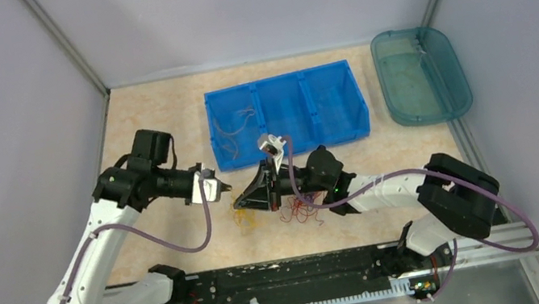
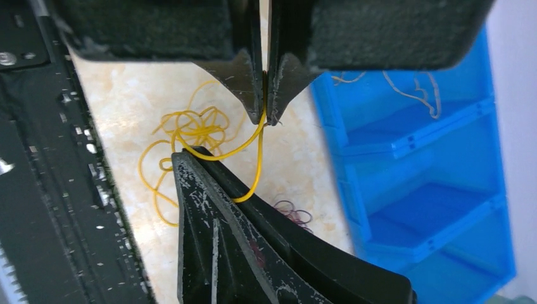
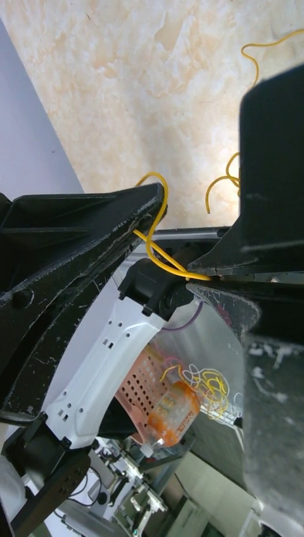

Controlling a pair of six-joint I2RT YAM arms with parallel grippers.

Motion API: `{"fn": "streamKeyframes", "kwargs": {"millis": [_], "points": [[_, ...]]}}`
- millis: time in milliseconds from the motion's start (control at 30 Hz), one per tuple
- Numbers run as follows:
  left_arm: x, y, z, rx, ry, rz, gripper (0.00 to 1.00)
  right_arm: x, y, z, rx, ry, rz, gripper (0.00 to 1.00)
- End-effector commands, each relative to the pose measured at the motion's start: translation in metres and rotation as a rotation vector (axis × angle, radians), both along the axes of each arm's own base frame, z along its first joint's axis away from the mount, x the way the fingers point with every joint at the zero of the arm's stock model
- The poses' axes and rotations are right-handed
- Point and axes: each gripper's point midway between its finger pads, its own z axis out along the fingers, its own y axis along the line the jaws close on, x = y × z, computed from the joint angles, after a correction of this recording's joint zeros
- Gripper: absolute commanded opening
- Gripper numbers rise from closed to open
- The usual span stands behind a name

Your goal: Untangle the cables

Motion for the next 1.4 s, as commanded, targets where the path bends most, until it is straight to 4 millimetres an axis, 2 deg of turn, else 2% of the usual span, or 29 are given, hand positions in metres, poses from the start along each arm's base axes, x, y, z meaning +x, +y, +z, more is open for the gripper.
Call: {"fn": "streamKeyframes", "kwargs": {"millis": [0, 100, 233, 367, 533, 633, 867, 1000, 1133, 1267, 1367], "points": [[0.014, -0.009, 0.025, -0.087, -0.125, 0.024, 0.0, 0.005, -0.003, 0.029, 0.106, -0.037, -0.009, 0.15], [0.021, -0.011, 0.047, -0.135, -0.221, 0.046, 0.0, 0.015, -0.016, 0.021, 0.12, 0.005, -0.061, 0.48], [0.018, -0.011, 0.073, -0.197, -0.31, 0.047, 0.0, 0.032, -0.043, 0.023, 0.185, 0.054, -0.15, 0.61], [0.008, -0.011, 0.088, -0.231, -0.349, 0.023, 0.0, 0.044, -0.059, 0.04, 0.239, 0.042, -0.19, 0.62], [0.001, -0.011, 0.1, -0.259, -0.365, 0.011, 0.0, 0.047, -0.051, 0.048, 0.213, -0.001, -0.168, 0.62], [0.001, -0.013, 0.115, -0.3, -0.384, 0.019, 0.0, 0.045, -0.044, 0.052, 0.201, -0.024, -0.138, 0.62], [-0.002, -0.014, 0.13, -0.329, -0.346, 0.037, 0.0, 0.022, -0.022, 0.056, 0.176, -0.129, -0.048, 0.62], [-0.005, -0.013, 0.133, -0.336, -0.343, 0.038, 0.0, 0.016, -0.015, 0.055, 0.16, -0.158, -0.04, 0.63], [-0.006, -0.013, 0.137, -0.343, -0.332, 0.042, 0.0, 0.02, -0.011, 0.062, 0.173, -0.184, -0.079, 0.62], [-0.007, -0.015, 0.144, -0.356, -0.301, 0.052, 0.0, 0.033, -0.007, 0.072, 0.18, -0.228, -0.172, 0.59], [-0.008, -0.015, 0.15, -0.367, -0.272, 0.063, 0.0, 0.055, -0.005, 0.075, 0.14, -0.257, -0.33, 0.54]]}}
